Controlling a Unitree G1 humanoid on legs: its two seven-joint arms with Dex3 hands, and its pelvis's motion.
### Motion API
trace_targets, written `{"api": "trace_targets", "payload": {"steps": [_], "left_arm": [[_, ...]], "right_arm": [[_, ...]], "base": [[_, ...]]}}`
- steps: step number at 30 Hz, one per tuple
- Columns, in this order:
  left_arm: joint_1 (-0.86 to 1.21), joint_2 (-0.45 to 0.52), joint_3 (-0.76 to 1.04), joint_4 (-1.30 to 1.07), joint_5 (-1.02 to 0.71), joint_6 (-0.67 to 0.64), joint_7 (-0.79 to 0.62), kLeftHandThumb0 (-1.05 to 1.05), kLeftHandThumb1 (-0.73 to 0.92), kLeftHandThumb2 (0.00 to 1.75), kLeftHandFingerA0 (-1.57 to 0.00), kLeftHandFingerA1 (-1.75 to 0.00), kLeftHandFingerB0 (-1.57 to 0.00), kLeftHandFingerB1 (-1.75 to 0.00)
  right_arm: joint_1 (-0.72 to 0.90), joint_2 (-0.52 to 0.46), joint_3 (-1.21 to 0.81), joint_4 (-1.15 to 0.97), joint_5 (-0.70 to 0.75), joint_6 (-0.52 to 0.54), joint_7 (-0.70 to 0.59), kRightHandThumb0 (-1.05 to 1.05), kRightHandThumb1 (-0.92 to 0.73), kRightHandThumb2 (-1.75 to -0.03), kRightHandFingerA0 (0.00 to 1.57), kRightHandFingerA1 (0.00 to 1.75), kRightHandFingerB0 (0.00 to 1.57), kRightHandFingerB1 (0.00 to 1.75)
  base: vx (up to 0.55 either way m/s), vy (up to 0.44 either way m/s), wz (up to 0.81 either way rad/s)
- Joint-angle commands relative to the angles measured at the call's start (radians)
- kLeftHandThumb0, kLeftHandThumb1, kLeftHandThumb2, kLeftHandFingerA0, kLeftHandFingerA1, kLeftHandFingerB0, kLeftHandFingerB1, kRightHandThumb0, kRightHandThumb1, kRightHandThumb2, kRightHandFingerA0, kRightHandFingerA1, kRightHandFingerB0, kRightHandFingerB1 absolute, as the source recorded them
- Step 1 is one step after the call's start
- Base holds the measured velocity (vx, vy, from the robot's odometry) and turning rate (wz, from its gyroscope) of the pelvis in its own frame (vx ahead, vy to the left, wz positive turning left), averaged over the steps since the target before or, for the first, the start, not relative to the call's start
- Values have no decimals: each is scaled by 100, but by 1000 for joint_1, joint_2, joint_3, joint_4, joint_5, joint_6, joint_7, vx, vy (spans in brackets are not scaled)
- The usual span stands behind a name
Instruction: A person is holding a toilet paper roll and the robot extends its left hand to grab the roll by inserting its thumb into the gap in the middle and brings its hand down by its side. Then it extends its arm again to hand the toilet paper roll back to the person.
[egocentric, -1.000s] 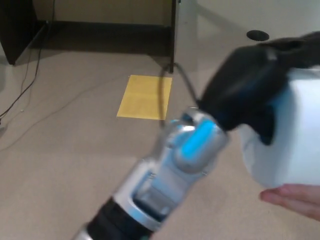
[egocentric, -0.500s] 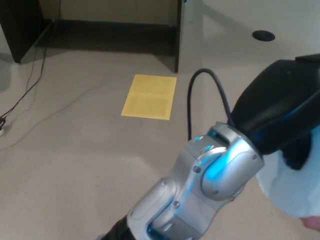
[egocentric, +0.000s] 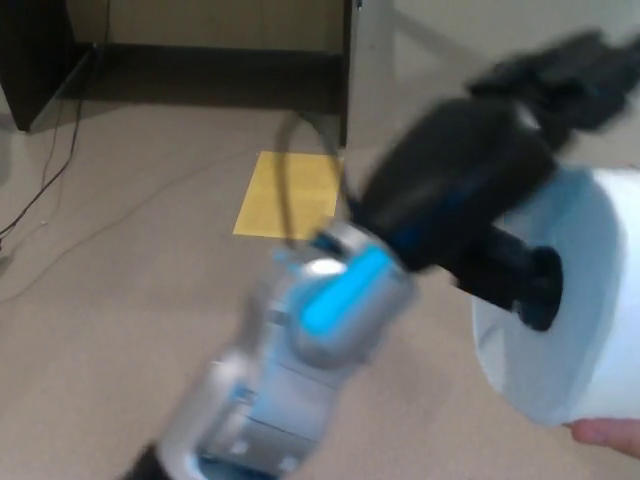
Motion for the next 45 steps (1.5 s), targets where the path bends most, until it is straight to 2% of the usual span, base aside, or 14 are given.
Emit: {"api": "trace_targets", "payload": {"steps": [1, 4, 5, 8, 9, 21, 26, 27, 28, 37, 39, 40, 41, 45], "left_arm": [[2, 63, 105, -74, -141, 70, -132, -71, 45, 55, 0, 0, 0, 0], [-1, 136, 233, -116, -269, 72, -199, -68, 43, 54, 0, 0, 0, 0], [-3, 155, 257, -133, -290, 85, -217, -69, 43, 77, 0, -1, 0, 0], [4, 215, 305, -176, -304, 106, -244, -70, 41, 79, 0, -2, 0, 0], [4, 253, 339, -189, -326, 104, -264, -77, 46, 55, 0, 0, 0, 0], [509, 334, 713, -257, -577, 42, -335, -43, 31, 69, -2, -31, -2, -14], [880, 293, 803, 31, -457, -230, -218, -33, 35, 52, -7, -29, -8, -24], [916, 281, 817, 117, -433, -288, -165, -35, 32, 56, -7, -33, -12, -25], [948, 284, 827, 223, -406, -341, -115, -20, 26, 80, -3, -51, 0, -47], [972, 310, 815, 765, -363, -504, 78, -17, 43, 90, -2, -50, 0, -47], [953, 333, 797, 858, -338, -536, 122, -17, 43, 90, -2, -50, 0, -47], [948, 342, 787, 889, -327, -547, 140, -30, 47, 57, -16, -35, -15, -29], [938, 363, 759, 961, -290, -562, 192, -19, 37, 89, -9, -52, -8, -50], [893, 375, 741, 1059, -305, -577, 192, -17, 38, 89, -9, -52, -7, -50]], "right_arm": [[8, -10, 12, 6, -14, 11, 11, -34, -68, -60, 64, 60, 47, 40], [7, -11, 23, 8, -19, 12, 0, -40, -54, -86, 64, 74, 40, 53], [8, -11, 23, 8, -18, 13, 0, -34, -68, -59, 66, 71, 47, 40], [22, -9, 25, 8, -16, 8, -7, -40, -54, -86, 64, 74, 41, 54], [22, -9, 30, 7, -21, 5, -15, -34, -67, -59, 67, 66, 48, 40], [61, 10, 39, 12, -18, -3, -17, -33, -67, -59, 65, 57, 49, 41], [53, 17, 26, 14, -3, 17, -7, -32, -67, -59, 66, 61, 49, 40], [51, 17, 22, 14, 0, 12, -12, -39, -53, -84, 64, 72, 43, 54], [49, 15, 25, 14, -4, 13, -17, -33, -66, -59, 67, 65, 49, 40], [62, -20, -4, 9, 13, 8, -38, -33, -65, -59, 67, 69, 50, 39], [64, -19, -7, 7, 15, 3, -42, -38, -53, -84, 64, 73, 44, 53], [66, -18, -8, 7, 16, 3, -42, -32, -66, -59, 67, 70, 49, 39], [68, -15, -11, 6, 19, 6, -41, -33, -66, -59, 65, 74, 49, 39], [66, -18, -21, 4, 27, -2, -48, -32, -66, -59, 64, 66, 48, 39]], "base": [[0, 0, 0], [0, 0, 0], [0, 0, 0], [0, 0, 0], [0, 0, 0], [0, 0, 0], [0, 0, 0], [0, 0, 0], [0, 0, 0], [0, 0, 0], [0, 0, 0], [0, 0, 0], [0, 0, 0], [0, 0, 0]]}}
